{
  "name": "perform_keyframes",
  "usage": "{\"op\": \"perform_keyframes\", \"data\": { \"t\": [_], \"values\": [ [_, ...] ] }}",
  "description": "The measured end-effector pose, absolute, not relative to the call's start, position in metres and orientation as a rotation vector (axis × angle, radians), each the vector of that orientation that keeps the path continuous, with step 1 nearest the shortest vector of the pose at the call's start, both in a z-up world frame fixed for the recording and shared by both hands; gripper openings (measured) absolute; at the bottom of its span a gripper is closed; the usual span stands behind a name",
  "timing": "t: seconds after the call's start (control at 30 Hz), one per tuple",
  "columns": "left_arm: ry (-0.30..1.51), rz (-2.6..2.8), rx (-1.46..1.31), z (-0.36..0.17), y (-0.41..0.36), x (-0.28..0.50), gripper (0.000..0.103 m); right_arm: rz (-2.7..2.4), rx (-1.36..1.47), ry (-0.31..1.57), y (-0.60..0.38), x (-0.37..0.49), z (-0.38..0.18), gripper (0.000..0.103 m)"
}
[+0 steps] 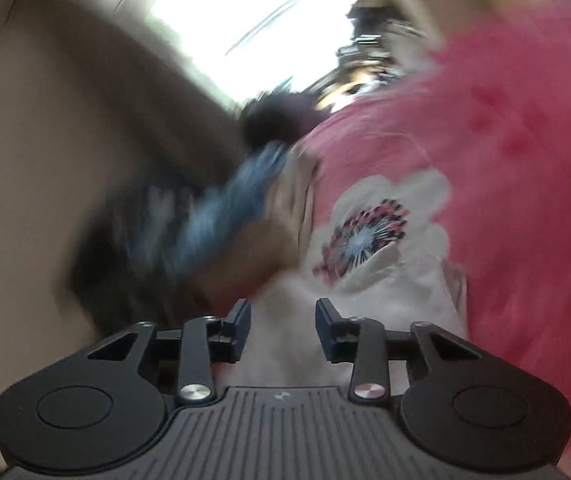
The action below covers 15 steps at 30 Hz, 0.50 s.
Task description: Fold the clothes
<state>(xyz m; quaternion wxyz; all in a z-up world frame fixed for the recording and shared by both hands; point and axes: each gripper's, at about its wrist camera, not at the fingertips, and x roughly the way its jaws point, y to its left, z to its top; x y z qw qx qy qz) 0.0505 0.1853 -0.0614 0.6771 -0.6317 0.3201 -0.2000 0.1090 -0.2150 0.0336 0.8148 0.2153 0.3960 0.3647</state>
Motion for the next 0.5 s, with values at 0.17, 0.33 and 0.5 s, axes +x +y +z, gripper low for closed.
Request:
{"op": "perform_keyframes", "data": {
  "t": [0.17,0.33,0.5],
  "values": [
    [0.726,-0.484,-0.911,-0.003,0.145,0.033,0.038,0.801,0.135,0.859,-0.168,0.098,0.019,0.019],
    [0.678,-0.578,-0.579,0.026,0.098,0.027,0.038,0.810,-0.190,0.859,-0.121,0.087,0.005,0.017],
    [0.785,-0.541,-0.374,0.002,0.065,0.038,0.037,0.679,0.004,0.824,-0.163,0.103,0.019,0.018]
  ]
}}
